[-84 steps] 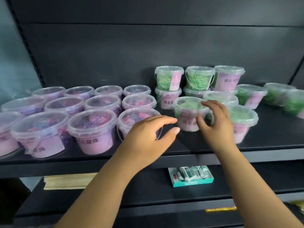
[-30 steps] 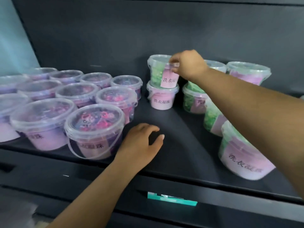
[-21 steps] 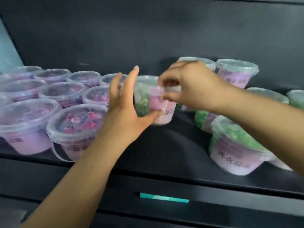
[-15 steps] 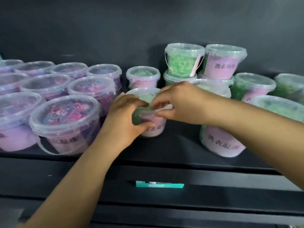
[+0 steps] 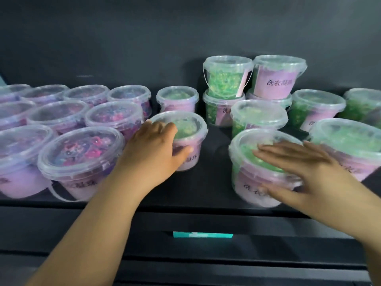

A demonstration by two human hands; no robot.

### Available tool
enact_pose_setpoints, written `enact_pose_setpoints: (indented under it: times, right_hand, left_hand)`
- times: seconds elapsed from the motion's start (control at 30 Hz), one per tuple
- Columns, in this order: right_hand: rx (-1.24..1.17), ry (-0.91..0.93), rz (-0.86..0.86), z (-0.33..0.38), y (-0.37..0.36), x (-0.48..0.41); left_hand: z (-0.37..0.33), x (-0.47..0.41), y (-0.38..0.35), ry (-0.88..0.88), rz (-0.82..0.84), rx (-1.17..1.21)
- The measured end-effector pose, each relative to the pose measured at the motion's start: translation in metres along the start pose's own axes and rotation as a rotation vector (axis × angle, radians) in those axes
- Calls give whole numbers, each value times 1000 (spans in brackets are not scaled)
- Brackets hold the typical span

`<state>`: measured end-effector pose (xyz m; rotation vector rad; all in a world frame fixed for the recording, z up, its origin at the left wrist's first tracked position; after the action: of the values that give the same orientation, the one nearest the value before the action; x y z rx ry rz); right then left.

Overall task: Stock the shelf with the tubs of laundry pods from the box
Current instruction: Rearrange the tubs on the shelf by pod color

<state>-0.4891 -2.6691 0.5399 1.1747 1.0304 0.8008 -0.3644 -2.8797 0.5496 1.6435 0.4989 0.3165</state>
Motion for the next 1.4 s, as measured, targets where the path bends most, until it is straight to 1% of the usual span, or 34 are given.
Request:
enact_pose_setpoints:
  times: [0.07, 0.13, 0.2, 0.23, 0.27, 0.33, 0.4, 0.47, 0.53, 0.63, 0.7, 0.83, 0.93, 1.1, 1.17, 1.23, 1.3, 1.4]
  right_hand:
    - [29, 40, 1, 8, -1, -8]
    - [20, 77, 71, 13, 4, -19]
    - [-195, 92, 208, 19, 24, -33]
    - [-290, 87, 250, 21, 37, -42]
    - [-334, 77, 233, 20, 49, -54]
    - [-296, 49, 201, 13, 64, -89]
    - [-226, 27, 242, 10, 64, -134]
    - [-231, 60, 305, 10, 50, -182]
    - [-216, 55, 374, 13, 30, -219]
    - [-63, 36, 444, 14, -4, -257]
    - [29, 21, 422, 15, -17, -270]
    - [24, 24, 342, 15, -21, -278]
    - [26, 25, 316, 17, -23, -279]
    - [29, 16, 326, 17, -26, -277]
    - [-49, 1, 318, 15, -12, -270]
    - [-147, -29, 289, 10, 14, -256]
    - [-177, -61, 258, 2, 36, -230]
    - [-215, -77, 242, -6, 51, -173]
  left_hand:
    - [3, 7, 2, -25, 36, -13]
    - [5, 12, 8, -40, 67, 3]
    - [5, 11, 17, -37, 113, 12]
    - [5, 10, 22, -30, 140, 3]
    - [4, 7, 27, -20, 160, -4]
    - [2, 1, 34, -3, 182, 19]
    - [0, -4, 36, -2, 220, 23]
    - [0, -6, 35, -12, 269, -14]
    - [3, -7, 38, -7, 307, -19]
    - [7, -9, 44, 14, 372, 1]
    - [9, -11, 46, 18, 390, 3]
    - [8, -11, 44, 4, 374, -12]
    - [6, -11, 43, -4, 375, -27]
    - [4, -21, 49, -19, 443, -74]
    - [6, -32, 50, -11, 478, -131]
    - [8, -45, 51, -19, 512, -192]
    - [11, -56, 54, -29, 545, -248]
    - [15, -70, 58, -8, 563, -258]
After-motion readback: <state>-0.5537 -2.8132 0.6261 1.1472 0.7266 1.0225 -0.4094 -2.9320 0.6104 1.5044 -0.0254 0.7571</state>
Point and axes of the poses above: each hand's wrist, its own x-axis away from the middle knuckle, its own y-axis out of the back of the hand, z = x × y, the point moved 1 cm from there along -x, towards the middle knuckle, and after that the axes turned 13 degrees about z, right-handed, at the moved point
